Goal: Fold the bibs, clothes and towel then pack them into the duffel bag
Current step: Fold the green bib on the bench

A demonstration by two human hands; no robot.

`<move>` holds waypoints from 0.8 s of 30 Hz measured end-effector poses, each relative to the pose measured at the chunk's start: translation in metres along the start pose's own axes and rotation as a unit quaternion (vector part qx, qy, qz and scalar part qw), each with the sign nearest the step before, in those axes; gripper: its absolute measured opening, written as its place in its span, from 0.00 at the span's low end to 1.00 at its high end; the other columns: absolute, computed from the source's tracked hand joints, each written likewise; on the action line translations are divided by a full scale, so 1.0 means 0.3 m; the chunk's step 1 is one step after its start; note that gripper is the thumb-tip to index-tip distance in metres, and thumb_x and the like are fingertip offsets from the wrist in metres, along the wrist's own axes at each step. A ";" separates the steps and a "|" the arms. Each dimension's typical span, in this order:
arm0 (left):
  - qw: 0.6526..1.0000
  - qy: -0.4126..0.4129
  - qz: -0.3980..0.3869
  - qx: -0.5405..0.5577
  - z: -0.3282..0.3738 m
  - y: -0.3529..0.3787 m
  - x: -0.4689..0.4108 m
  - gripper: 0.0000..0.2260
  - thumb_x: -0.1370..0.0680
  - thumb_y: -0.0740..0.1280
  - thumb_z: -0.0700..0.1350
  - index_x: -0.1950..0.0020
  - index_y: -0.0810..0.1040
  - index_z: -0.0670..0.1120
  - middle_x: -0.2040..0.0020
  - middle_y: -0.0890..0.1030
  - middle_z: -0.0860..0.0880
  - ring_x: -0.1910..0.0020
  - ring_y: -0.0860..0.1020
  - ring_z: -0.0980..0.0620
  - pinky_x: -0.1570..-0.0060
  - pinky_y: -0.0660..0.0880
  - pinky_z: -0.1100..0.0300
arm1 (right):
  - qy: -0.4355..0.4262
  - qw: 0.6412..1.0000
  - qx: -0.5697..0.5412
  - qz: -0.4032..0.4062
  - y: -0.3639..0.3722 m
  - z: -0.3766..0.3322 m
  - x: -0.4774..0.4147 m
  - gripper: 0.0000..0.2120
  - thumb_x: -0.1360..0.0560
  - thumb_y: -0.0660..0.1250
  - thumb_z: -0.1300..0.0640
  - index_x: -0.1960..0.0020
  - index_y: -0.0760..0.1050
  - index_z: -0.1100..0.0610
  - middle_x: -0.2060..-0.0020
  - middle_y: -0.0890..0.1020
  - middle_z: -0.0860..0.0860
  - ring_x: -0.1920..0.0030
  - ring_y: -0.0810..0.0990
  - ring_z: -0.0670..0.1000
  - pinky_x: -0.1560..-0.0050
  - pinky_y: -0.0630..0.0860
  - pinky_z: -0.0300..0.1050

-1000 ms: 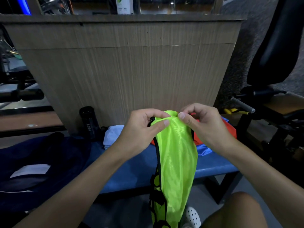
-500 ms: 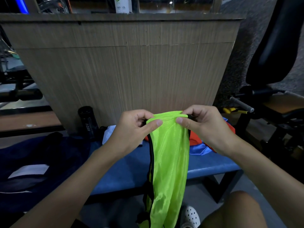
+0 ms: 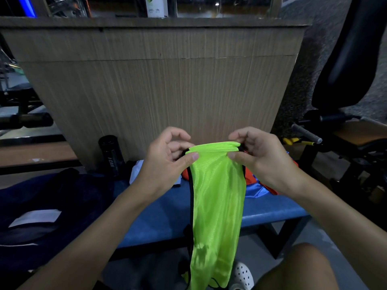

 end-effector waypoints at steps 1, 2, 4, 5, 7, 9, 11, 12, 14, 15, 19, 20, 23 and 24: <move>1.000 -0.004 0.003 0.007 0.002 -0.002 -0.001 0.16 0.26 0.71 0.29 0.49 0.72 0.47 0.59 0.85 0.48 0.58 0.83 0.53 0.52 0.80 0.60 | 0.005 1.000 0.001 -0.006 -0.002 -0.001 0.003 0.15 0.28 0.71 0.72 0.52 0.76 0.53 0.59 0.80 0.51 0.59 0.78 0.44 0.53 0.76 0.40; 1.000 -0.004 0.007 0.013 0.007 -0.003 -0.004 0.16 0.27 0.71 0.29 0.49 0.72 0.47 0.58 0.85 0.48 0.58 0.83 0.53 0.53 0.80 0.61 | 0.011 1.000 0.008 -0.010 -0.003 -0.001 0.005 0.14 0.27 0.70 0.71 0.53 0.76 0.52 0.59 0.81 0.51 0.59 0.79 0.44 0.52 0.77 0.43; 0.999 -0.002 0.018 0.030 0.016 -0.002 -0.009 0.18 0.28 0.71 0.28 0.48 0.72 0.47 0.58 0.86 0.49 0.58 0.84 0.54 0.54 0.79 0.63 | 0.026 0.999 0.024 -0.007 -0.006 0.000 0.007 0.13 0.26 0.70 0.70 0.54 0.77 0.51 0.59 0.81 0.51 0.59 0.79 0.47 0.51 0.78 0.52; 0.999 -0.003 0.026 0.042 0.017 0.001 -0.010 0.18 0.28 0.71 0.28 0.47 0.72 0.46 0.58 0.86 0.49 0.58 0.84 0.54 0.54 0.79 0.63 | 0.028 0.999 0.030 -0.003 -0.008 0.000 0.005 0.12 0.26 0.70 0.70 0.56 0.77 0.52 0.60 0.81 0.52 0.60 0.79 0.48 0.52 0.78 0.57; 0.997 -0.013 0.045 0.068 0.008 0.012 -0.007 0.18 0.27 0.72 0.29 0.45 0.72 0.45 0.57 0.86 0.48 0.57 0.84 0.54 0.54 0.78 0.64 | 0.015 0.999 0.042 0.010 -0.010 -0.004 -0.001 0.12 0.26 0.69 0.70 0.58 0.76 0.54 0.63 0.80 0.54 0.61 0.77 0.51 0.56 0.77 0.60; 0.995 -0.025 0.059 0.079 -0.006 0.021 -0.001 0.17 0.27 0.72 0.31 0.44 0.73 0.46 0.59 0.86 0.48 0.58 0.83 0.54 0.52 0.78 0.61 | -0.001 0.999 0.041 0.017 -0.010 -0.012 -0.007 0.12 0.26 0.68 0.72 0.58 0.75 0.56 0.63 0.80 0.55 0.61 0.77 0.51 0.56 0.75 0.56; 0.994 -0.032 0.070 0.082 -0.014 0.022 -0.001 0.17 0.27 0.72 0.32 0.44 0.73 0.46 0.60 0.85 0.48 0.59 0.82 0.53 0.51 0.78 0.58 | 0.003 1.000 0.031 0.006 -0.015 -0.012 -0.005 0.10 0.25 0.66 0.73 0.56 0.74 0.59 0.62 0.80 0.57 0.60 0.77 0.50 0.55 0.74 0.52; 0.993 -0.031 0.073 0.085 -0.012 0.022 -0.003 0.17 0.27 0.73 0.32 0.45 0.73 0.46 0.60 0.85 0.48 0.59 0.82 0.53 0.50 0.79 0.56 | 0.008 0.999 0.030 -0.004 -0.018 -0.009 -0.004 0.09 0.25 0.65 0.74 0.55 0.75 0.61 0.61 0.81 0.58 0.59 0.78 0.50 0.54 0.74 0.52; 0.994 -0.023 0.068 0.086 -0.005 0.027 -0.008 0.17 0.28 0.73 0.32 0.45 0.73 0.46 0.59 0.85 0.47 0.58 0.82 0.51 0.49 0.79 0.52 | 0.017 0.999 0.041 -0.023 -0.022 0.004 -0.004 0.09 0.24 0.64 0.74 0.51 0.75 0.62 0.57 0.82 0.60 0.58 0.78 0.50 0.54 0.75 0.53; 0.994 -0.018 0.062 0.084 0.000 0.031 -0.010 0.18 0.28 0.73 0.31 0.45 0.73 0.46 0.59 0.85 0.47 0.58 0.81 0.49 0.48 0.79 0.50 | 0.016 0.998 0.049 -0.028 -0.022 0.009 -0.006 0.10 0.25 0.65 0.73 0.49 0.76 0.61 0.56 0.83 0.58 0.58 0.79 0.49 0.53 0.76 0.53; 0.996 -0.004 0.047 0.075 0.008 0.047 -0.015 0.18 0.28 0.74 0.32 0.44 0.73 0.46 0.57 0.84 0.47 0.57 0.81 0.50 0.49 0.79 0.52 | -0.020 0.992 0.119 -0.026 -0.017 0.002 -0.012 0.09 0.25 0.72 0.63 0.51 0.78 0.51 0.61 0.81 0.45 0.61 0.77 0.39 0.56 0.75 0.38; 0.996 -0.003 0.047 0.077 0.008 0.050 -0.015 0.18 0.28 0.74 0.32 0.44 0.73 0.46 0.57 0.84 0.47 0.57 0.81 0.50 0.49 0.79 0.52 | -0.031 0.990 0.138 -0.020 -0.015 -0.001 -0.013 0.09 0.25 0.71 0.62 0.55 0.78 0.48 0.64 0.81 0.43 0.63 0.76 0.38 0.58 0.73 0.36; 0.995 -0.024 0.043 0.086 -0.011 0.061 -0.003 0.18 0.27 0.73 0.32 0.43 0.73 0.46 0.56 0.85 0.48 0.55 0.81 0.49 0.46 0.78 0.49 | -0.049 0.985 0.163 -0.001 -0.016 -0.007 -0.013 0.12 0.23 0.69 0.62 0.59 0.76 0.45 0.66 0.79 0.40 0.64 0.76 0.37 0.60 0.71 0.35; 0.995 -0.033 0.040 0.088 -0.017 0.065 0.002 0.18 0.27 0.73 0.33 0.42 0.73 0.46 0.57 0.85 0.48 0.55 0.81 0.50 0.46 0.78 0.50 | -0.051 0.985 0.166 0.000 -0.017 -0.009 -0.013 0.11 0.23 0.69 0.61 0.59 0.76 0.46 0.66 0.79 0.40 0.64 0.76 0.37 0.60 0.71 0.35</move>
Point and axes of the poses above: each hand's wrist, its own x-axis away from the middle knuckle, its own y-axis out of the palm, z = x × y, the point moved 2 cm from there along -x, towards the middle knuckle
